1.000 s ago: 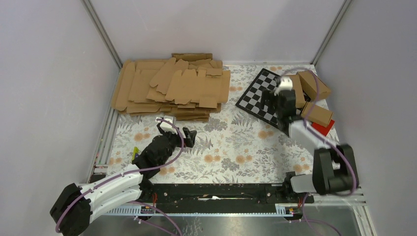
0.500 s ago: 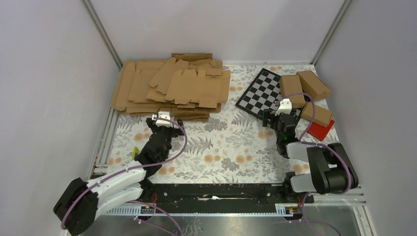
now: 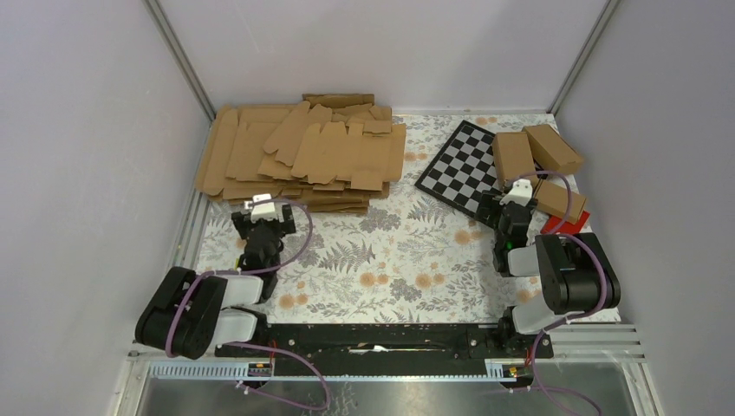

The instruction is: Fold the paper box

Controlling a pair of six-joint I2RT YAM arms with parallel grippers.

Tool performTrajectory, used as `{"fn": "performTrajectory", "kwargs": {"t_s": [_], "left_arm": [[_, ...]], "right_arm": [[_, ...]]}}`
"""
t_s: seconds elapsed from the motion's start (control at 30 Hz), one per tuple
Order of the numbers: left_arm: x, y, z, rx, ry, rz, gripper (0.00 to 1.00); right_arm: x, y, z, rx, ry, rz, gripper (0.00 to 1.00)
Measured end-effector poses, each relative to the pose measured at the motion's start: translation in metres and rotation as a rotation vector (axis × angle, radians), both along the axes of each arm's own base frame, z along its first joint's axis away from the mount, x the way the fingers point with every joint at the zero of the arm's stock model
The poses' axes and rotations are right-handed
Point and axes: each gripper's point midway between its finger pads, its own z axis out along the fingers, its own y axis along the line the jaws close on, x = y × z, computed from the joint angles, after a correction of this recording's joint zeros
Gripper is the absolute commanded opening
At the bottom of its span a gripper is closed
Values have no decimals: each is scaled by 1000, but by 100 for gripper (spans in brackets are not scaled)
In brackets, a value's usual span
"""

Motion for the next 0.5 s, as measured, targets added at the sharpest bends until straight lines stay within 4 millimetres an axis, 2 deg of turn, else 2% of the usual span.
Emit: {"fn": "performTrajectory", "kwargs": {"t_s": [0.13,0.2,0.3,0.43,0.5], "left_arm": [[20,2,10,-33,-19,-28,90],[31,-3,16,-40,-29,-57,93],[38,-9,20,-46,-67,-100,94],[37,2,-11,-60,3,-77,99],[37,7,-17,-69,23,-63,99]], "right_arm": [[-1,-7,-1,23,-12,-27,100],[-1,-6,1,32,-25,-30,100],[-2,-6,1,38,-29,-31,100],[-1,-6,4,40,-44,-31,100],[-1,-6,4,40,-45,-31,100]]}}
